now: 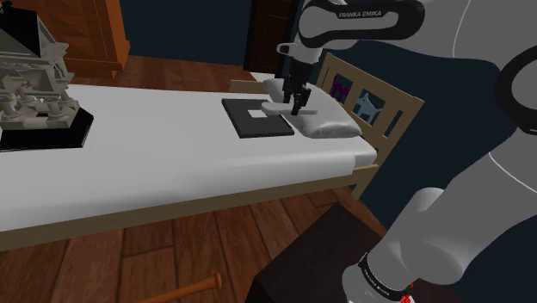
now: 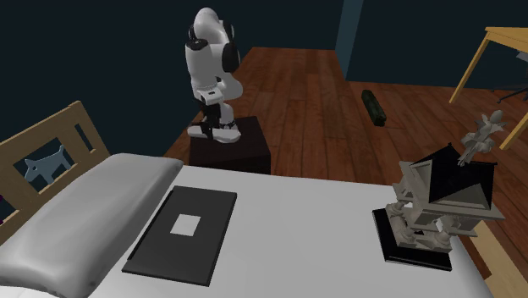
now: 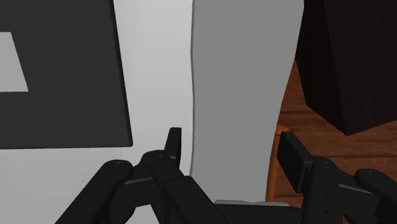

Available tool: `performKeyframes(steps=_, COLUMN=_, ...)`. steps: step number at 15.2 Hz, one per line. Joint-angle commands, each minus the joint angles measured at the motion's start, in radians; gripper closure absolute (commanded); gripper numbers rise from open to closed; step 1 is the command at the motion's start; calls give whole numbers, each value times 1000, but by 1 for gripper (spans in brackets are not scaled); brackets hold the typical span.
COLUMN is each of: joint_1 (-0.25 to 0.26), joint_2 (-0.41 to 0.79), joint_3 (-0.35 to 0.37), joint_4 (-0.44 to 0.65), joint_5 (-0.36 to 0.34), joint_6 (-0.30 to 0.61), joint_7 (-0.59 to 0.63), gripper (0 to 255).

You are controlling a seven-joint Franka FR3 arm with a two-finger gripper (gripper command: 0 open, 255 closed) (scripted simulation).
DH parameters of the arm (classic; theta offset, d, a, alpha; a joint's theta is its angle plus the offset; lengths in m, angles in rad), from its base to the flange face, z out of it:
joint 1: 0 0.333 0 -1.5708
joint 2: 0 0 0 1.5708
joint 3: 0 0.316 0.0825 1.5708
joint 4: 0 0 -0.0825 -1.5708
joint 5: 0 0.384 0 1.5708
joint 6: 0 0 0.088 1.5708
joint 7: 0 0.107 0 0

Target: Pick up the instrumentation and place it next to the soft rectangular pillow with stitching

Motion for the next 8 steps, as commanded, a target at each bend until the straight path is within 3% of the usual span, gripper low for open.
performKeyframes(steps=1, joint_1=-21, joint_2=-39, joint_3=-24, joint_4=-34, joint_5=-14, joint_6=-2, joint_7=-40, gripper=255)
performKeyframes(steps=4, joint_1=-51, joint_2=-95, joint_3=-57, joint_4=-86, joint_5=-39, joint_6=-3, joint_7=-94, gripper=255)
performKeyframes(steps=8, joint_1=-52, joint_2=-90, joint_3=-60, joint_4=-136, joint_5=-39, joint_6=50, joint_7=-95, gripper=255)
